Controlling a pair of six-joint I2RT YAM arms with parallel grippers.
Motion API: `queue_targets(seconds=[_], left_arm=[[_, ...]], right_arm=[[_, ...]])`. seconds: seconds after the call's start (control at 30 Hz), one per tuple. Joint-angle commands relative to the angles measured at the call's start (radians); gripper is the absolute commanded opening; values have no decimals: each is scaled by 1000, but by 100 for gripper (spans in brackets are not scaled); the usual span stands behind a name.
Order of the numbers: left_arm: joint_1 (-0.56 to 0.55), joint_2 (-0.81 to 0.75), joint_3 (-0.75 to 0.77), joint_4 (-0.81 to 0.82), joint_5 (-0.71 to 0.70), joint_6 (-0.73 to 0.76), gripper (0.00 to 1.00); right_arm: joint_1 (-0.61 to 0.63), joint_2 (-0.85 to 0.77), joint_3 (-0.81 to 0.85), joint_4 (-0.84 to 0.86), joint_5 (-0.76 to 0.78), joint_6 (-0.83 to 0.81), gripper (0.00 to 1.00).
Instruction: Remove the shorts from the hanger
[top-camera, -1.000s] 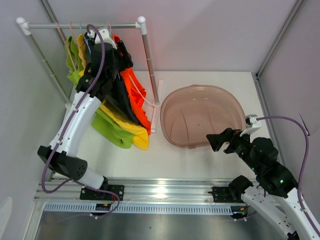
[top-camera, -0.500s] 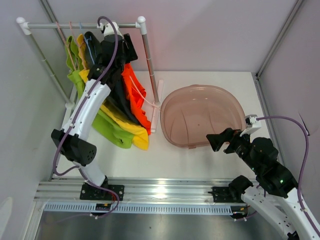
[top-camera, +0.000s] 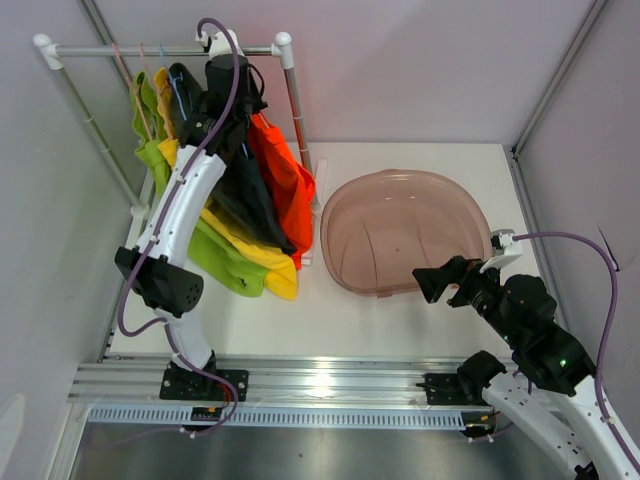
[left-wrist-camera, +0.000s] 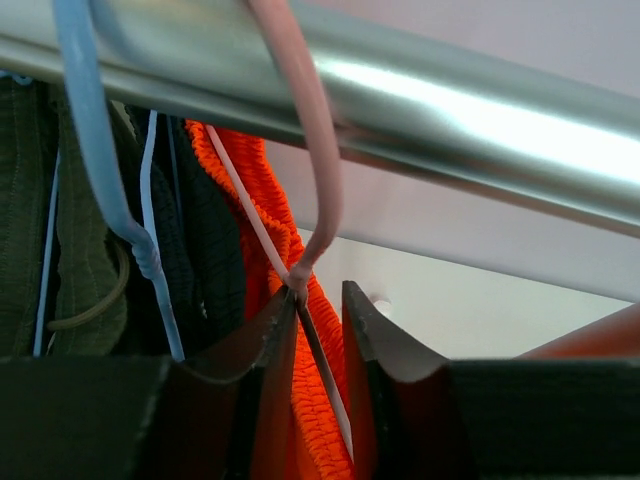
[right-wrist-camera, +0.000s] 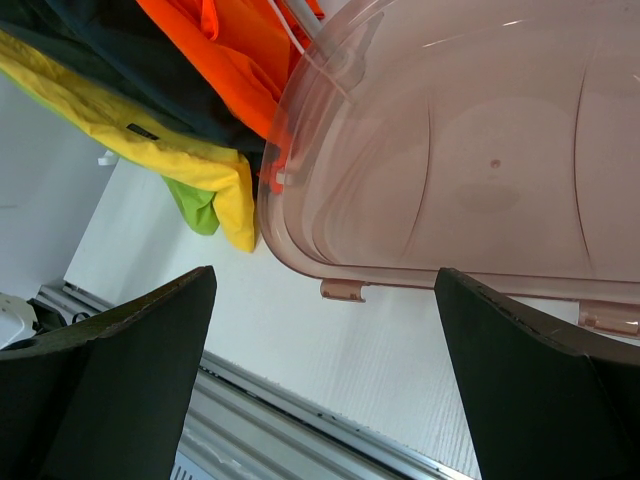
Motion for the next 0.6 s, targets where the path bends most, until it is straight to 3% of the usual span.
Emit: queue_targets(seconds=[0.0,0.17,0.27,0.37,0.4,0.57], left_arm=[[20,3,31,-3,-11,15,29],[26,-2,13,-15,-9,10,38],[28,1,-4,-23,-12,7,38],[26,8,-9,-26,-17,7,22],[27,11,-7,-29,-18,7,1],[26,-5,17,-49,-23,15,0]], right_arm=[[5,0,9,20,11,-11,99],[5,1,10,20,14,-11,99],[5,1,12,18,14,-9,99],[6,-7,10,18,14,-11,99],[5,-4,10,20,16,-11,99],[5,-4,10,20,22,-12,99]])
